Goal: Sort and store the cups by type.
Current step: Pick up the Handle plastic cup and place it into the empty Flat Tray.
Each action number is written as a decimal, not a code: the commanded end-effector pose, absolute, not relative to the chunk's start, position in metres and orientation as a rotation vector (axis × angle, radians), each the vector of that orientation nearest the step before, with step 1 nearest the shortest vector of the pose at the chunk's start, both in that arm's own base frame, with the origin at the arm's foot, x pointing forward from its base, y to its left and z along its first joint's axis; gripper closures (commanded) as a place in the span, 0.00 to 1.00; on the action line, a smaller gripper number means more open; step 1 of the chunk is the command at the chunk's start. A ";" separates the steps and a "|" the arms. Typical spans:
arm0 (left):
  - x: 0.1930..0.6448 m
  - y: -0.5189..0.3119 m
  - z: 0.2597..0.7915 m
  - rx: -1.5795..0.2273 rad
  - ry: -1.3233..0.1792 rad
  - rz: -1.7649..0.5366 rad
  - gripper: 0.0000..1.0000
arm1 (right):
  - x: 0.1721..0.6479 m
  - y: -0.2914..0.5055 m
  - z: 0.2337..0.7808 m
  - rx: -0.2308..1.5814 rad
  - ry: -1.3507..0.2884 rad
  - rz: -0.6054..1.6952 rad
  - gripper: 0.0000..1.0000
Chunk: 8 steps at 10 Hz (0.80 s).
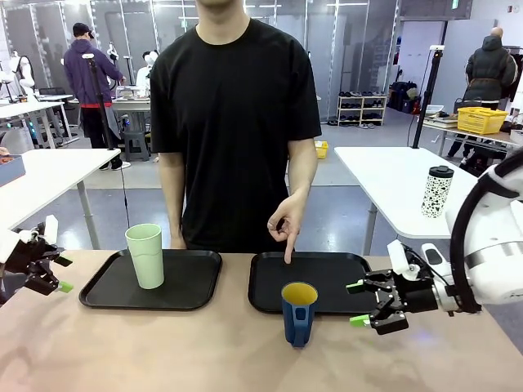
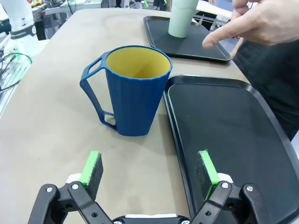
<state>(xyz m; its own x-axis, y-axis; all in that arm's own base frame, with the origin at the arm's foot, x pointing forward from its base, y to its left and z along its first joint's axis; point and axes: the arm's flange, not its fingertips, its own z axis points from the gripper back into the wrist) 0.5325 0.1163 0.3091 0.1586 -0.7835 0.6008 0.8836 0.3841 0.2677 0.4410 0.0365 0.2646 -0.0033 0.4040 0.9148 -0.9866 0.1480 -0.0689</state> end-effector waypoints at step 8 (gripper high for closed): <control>0.533 0.117 0.310 -0.160 -0.757 -1.210 0.00 | 0.481 0.084 0.225 1.004 -1.027 1.318 0.00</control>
